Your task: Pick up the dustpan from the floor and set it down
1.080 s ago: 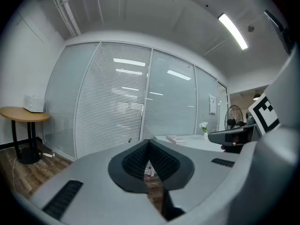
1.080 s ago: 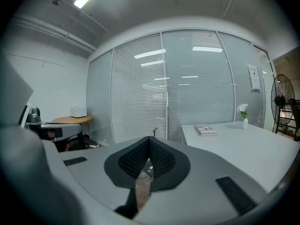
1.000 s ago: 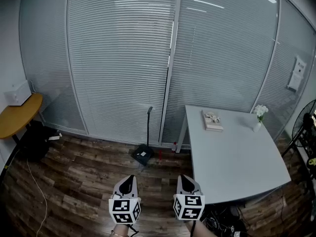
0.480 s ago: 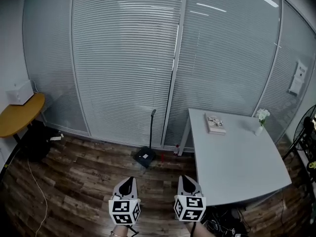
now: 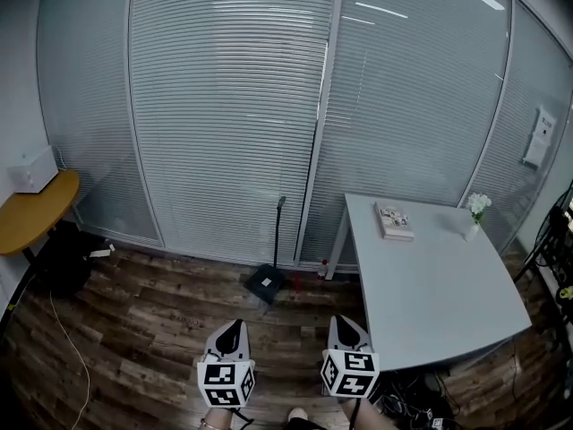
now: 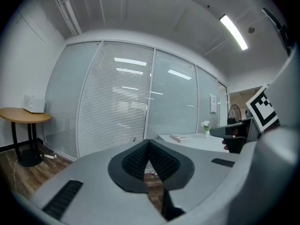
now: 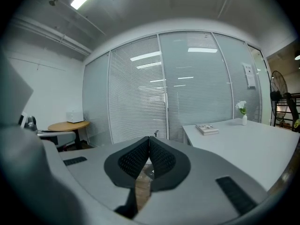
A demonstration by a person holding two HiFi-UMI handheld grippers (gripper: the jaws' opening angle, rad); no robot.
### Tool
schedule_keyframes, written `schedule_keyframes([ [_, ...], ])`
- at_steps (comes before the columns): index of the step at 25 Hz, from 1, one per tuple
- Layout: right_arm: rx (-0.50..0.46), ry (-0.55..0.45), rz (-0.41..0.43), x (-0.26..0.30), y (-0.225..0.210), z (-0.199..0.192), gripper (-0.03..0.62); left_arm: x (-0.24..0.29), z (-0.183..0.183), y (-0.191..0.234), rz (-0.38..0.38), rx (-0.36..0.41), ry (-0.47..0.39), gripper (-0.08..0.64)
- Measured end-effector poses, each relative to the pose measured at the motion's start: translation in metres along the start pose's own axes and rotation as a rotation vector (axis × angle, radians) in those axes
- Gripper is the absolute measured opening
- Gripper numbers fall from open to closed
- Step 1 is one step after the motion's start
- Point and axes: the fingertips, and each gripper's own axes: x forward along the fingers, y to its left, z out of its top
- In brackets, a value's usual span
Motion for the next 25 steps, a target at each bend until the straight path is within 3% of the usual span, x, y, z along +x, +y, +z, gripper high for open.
schedule_keyframes([
  [11,0.01,0.023,0.016,0.062,0.002,0.002,0.032,0.045,0.0,0.04,0.07,-0.037,-0.02,0.018],
  [25,0.05,0.019,0.039,0.209,-0.026,0.041,0.032,0.184,0.034,0.071,0.087,0.003,-0.032,0.018],
])
